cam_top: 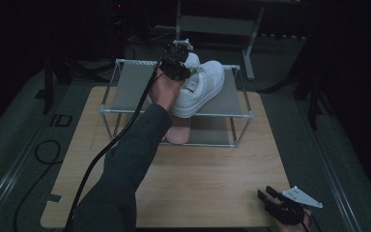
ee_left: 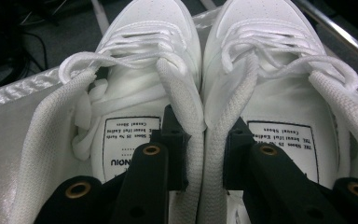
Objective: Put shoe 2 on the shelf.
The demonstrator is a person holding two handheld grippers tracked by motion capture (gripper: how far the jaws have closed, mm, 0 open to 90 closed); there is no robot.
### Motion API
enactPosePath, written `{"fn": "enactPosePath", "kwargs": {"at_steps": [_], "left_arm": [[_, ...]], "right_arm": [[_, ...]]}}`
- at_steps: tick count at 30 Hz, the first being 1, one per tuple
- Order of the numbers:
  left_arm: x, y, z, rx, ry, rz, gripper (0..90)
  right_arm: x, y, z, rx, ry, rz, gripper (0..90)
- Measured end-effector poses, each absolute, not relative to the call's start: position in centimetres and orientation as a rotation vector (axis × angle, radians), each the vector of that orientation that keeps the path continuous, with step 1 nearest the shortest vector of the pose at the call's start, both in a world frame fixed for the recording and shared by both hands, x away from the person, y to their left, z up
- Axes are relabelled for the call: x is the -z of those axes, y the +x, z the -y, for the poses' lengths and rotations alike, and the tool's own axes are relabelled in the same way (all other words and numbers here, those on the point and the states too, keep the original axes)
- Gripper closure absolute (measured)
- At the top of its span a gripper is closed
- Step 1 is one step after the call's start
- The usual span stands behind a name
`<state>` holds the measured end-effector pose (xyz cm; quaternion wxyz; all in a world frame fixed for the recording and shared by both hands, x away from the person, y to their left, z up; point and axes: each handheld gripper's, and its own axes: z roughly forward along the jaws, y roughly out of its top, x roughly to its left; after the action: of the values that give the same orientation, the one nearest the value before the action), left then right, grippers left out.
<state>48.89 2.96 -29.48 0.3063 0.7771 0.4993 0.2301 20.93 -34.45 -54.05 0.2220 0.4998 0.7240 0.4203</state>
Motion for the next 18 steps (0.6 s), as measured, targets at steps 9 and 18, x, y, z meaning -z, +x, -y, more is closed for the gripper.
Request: {"fn": "enactPosePath", "kwargs": {"at_steps": [9,18], "left_arm": [[29.53,49.02,-3.42,-0.608,2.013,-1.369,76.0],[29.66,49.26,-3.77,-0.629,1.985,-1.418,76.0]], "right_arm": [[54.05,20.93,34.45,-1.164,1.381,-1.999,55.9],[54.08,20.97,34.43,-1.163,1.38,-2.001,55.9]]}}
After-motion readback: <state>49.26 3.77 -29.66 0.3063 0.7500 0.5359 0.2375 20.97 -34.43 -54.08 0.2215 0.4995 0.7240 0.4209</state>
